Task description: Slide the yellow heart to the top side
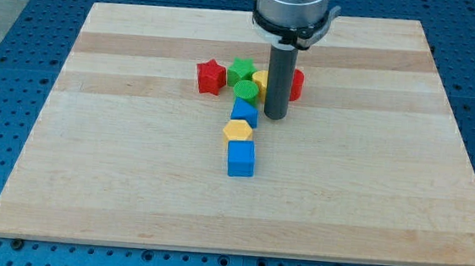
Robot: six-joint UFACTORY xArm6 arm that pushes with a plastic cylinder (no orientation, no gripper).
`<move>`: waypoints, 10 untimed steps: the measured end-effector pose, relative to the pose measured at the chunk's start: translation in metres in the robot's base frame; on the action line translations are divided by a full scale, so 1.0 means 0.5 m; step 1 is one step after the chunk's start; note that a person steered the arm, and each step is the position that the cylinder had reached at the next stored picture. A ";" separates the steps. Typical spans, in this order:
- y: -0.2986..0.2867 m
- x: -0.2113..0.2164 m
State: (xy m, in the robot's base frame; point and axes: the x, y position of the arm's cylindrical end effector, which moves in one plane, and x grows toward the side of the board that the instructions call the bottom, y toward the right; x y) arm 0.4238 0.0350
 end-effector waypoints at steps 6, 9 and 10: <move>0.000 -0.043; 0.005 -0.055; 0.031 -0.035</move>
